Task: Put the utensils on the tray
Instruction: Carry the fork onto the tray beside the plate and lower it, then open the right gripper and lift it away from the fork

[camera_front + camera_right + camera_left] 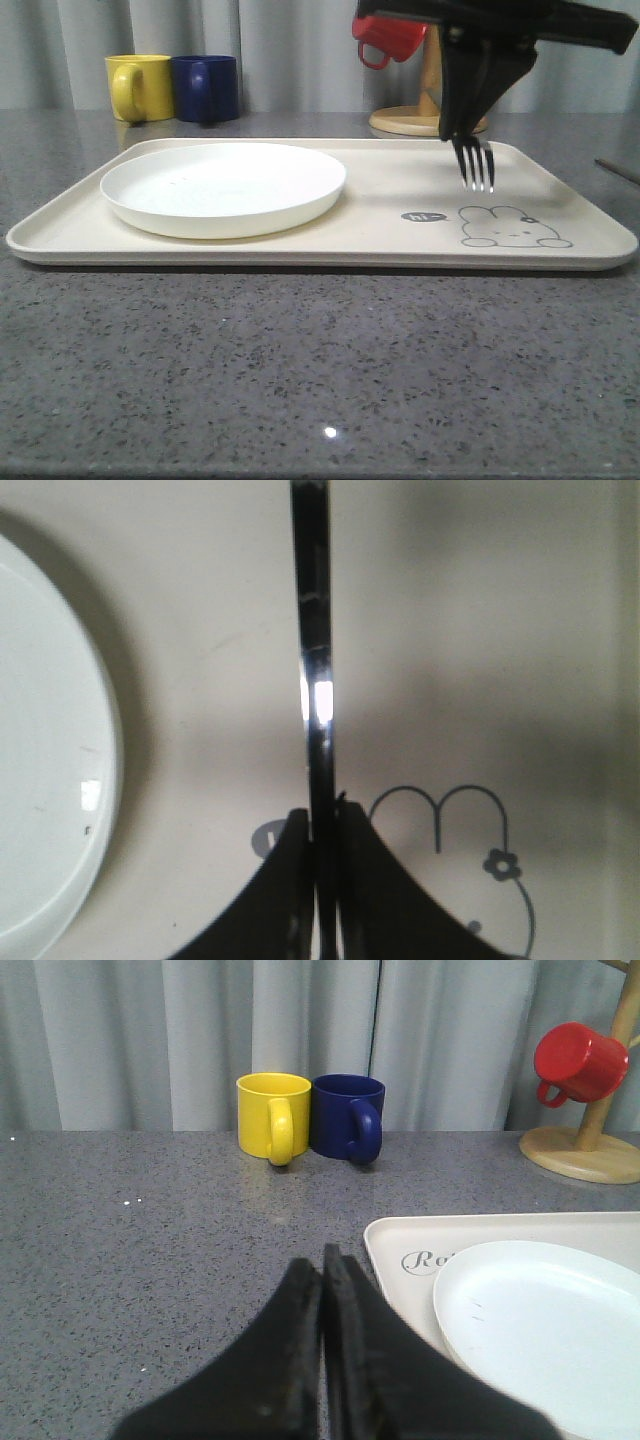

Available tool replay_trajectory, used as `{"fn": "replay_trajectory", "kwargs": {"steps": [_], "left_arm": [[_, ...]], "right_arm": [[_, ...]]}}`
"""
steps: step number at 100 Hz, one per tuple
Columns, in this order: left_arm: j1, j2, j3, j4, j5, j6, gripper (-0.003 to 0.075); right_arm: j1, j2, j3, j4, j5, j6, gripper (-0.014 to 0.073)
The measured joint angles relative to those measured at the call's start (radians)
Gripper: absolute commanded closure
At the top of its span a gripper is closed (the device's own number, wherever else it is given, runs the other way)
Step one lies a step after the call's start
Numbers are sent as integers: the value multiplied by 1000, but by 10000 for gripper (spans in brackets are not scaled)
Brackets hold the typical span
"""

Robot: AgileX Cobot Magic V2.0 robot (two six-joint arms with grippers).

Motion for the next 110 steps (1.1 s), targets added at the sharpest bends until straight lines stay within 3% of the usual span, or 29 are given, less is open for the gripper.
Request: {"fn": "replay_trajectory", "kwargs": {"steps": [51,82,110], "left_arm": [[0,0,0,0,0,0,738],[0,0,0,0,0,0,738],[0,0,0,0,0,0,738]], "right_arm": [[16,95,0,31,-89,12,582],[17,108,0,33,-91,12,364],[17,108,-7,33,-91,-2,343]]}}
